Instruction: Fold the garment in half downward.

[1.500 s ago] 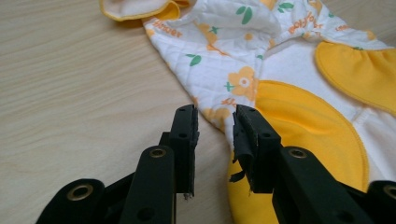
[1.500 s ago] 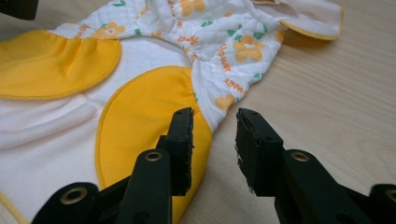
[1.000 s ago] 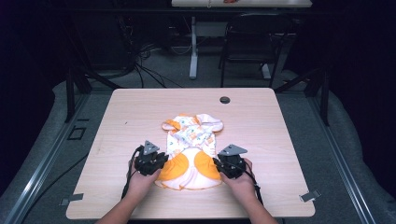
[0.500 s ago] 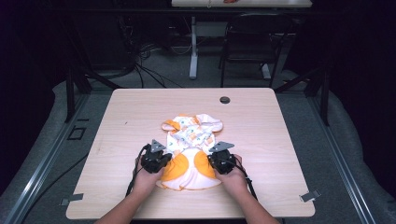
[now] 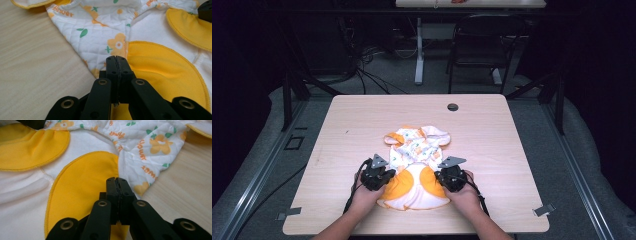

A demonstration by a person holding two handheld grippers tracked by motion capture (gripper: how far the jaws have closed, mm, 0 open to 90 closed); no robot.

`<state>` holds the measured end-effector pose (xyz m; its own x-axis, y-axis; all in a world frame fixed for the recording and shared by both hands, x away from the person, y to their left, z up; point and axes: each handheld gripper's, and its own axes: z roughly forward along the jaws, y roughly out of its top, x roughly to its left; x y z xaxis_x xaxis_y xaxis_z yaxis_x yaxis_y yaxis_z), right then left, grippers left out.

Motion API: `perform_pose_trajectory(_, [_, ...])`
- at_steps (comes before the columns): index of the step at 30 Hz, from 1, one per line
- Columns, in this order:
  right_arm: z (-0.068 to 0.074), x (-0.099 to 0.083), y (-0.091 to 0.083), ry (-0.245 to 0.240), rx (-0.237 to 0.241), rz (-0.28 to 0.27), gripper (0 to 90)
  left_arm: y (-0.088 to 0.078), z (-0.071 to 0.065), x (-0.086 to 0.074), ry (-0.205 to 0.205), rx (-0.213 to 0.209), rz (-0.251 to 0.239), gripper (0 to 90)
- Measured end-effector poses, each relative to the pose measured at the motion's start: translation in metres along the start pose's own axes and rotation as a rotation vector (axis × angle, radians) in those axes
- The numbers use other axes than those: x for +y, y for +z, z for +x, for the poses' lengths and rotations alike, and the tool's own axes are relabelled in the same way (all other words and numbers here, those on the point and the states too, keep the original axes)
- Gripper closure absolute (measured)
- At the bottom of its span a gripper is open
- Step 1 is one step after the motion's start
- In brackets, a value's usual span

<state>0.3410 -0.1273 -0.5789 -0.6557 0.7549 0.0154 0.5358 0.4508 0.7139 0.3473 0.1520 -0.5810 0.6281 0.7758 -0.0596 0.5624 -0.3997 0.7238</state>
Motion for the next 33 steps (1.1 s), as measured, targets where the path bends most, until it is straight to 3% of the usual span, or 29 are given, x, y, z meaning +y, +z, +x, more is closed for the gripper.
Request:
perform_pose_trajectory(7, [0.008,-0.008,-0.009,-0.016,0.027,0.013,88.5,-0.011,-0.008,-0.010,0.031,-0.021,0.013,89.8])
perform_pose_trajectory(13, [0.016,-0.014,-0.018,-0.055,0.049,0.035,88.5,-0.017,-0.014,-0.016,0.028,-0.035,0.019,89.7])
perform_pose_trajectory(23, [0.023,-0.024,-0.028,-0.056,0.094,0.043,88.4,-0.026,-0.024,-0.024,0.035,-0.056,0.030,89.7])
perform_pose_trajectory(30, [0.027,-0.026,-0.031,-0.070,0.099,0.050,86.8,-0.030,-0.028,-0.026,0.044,-0.065,0.045,89.5])
perform_pose_trajectory(33, [0.025,-0.021,-0.033,-0.073,0.109,0.069,83.7,-0.028,-0.025,-0.019,0.042,-0.061,0.052,87.0])
